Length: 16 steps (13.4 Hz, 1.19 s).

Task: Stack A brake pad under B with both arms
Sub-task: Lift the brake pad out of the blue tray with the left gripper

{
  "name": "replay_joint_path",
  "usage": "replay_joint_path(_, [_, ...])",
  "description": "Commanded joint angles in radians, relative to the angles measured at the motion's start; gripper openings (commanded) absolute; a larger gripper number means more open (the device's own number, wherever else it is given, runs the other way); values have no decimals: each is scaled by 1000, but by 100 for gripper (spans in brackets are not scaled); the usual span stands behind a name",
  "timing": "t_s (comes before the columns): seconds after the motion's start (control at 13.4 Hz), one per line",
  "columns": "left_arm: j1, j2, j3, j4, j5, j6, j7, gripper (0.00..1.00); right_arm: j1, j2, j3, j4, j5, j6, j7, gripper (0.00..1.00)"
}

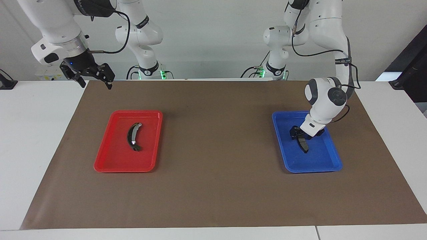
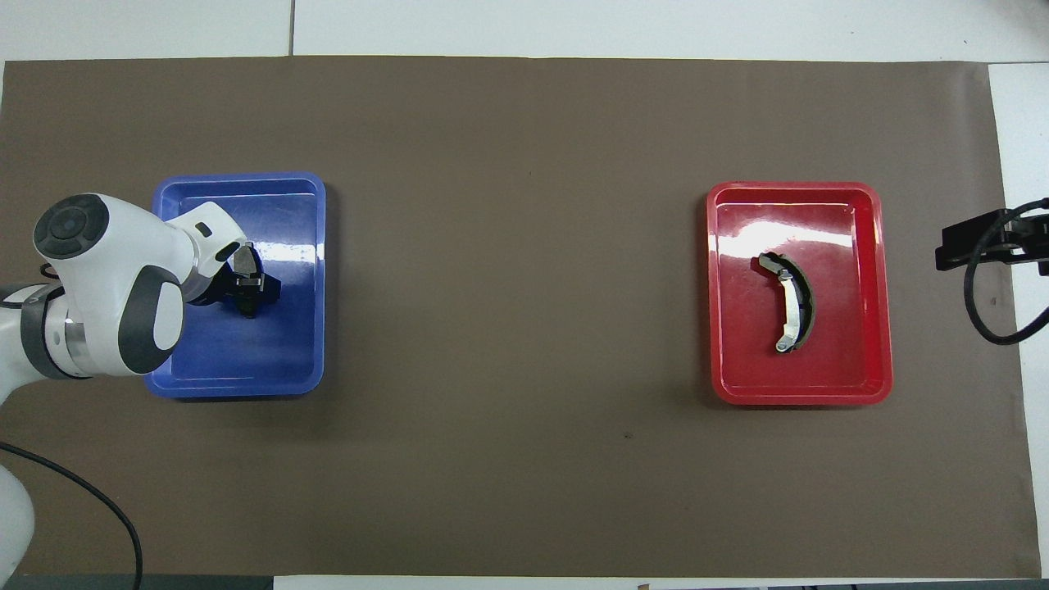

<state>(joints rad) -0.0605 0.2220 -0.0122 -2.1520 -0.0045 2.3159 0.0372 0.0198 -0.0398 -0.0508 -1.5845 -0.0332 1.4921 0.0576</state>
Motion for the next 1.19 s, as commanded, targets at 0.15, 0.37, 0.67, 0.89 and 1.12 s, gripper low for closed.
replay_joint_path(0.15, [-13,-41,4,10,3,-59,-2,12,-20,1,12,3,6,-7,-16,99])
replay_joint_path(0.37, [-37,-49,3,53,3,-92,-2,1,-20,1,12,1,6,-7,-16,99])
replay_joint_path(0.67, [-145,-50,0,201,3,-196,-13,1,-18,1,12,1,7,-7,-15,99])
replay_joint_path(0.89, [-287,-49,-2,201,1,-138,-71,1,-18,1,12,1,7,-13,-18,99])
replay_joint_path(1.12, [-433,-43,-3,201,1,-124,-245,1,-14,1,12,-5,9,14,-22,99])
